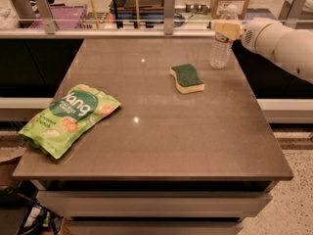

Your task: Move water bottle near green rice chip bag

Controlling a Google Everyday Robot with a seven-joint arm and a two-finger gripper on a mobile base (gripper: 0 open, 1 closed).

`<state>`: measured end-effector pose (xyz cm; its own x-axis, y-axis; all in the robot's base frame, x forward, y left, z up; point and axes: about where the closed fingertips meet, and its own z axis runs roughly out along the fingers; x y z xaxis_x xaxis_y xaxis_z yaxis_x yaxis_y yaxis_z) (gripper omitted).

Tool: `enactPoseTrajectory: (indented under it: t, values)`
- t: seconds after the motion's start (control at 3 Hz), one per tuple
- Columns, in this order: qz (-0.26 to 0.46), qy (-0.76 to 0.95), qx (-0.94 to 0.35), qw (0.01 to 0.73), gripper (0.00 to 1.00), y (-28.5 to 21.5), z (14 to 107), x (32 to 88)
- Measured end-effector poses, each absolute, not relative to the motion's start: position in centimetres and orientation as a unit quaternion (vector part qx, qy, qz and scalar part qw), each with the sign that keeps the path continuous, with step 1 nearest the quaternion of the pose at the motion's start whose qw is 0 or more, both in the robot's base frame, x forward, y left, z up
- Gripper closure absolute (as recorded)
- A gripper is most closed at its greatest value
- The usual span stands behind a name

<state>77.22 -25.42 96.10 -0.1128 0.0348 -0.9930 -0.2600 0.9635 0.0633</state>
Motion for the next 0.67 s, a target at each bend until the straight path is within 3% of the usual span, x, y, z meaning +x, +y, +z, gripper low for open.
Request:
enactPoseTrajectory:
  t: [0.67]
  values:
    - [0.113, 0.738, -0.078, 0.661, 0.65, -25.04, 96.04, 77.34]
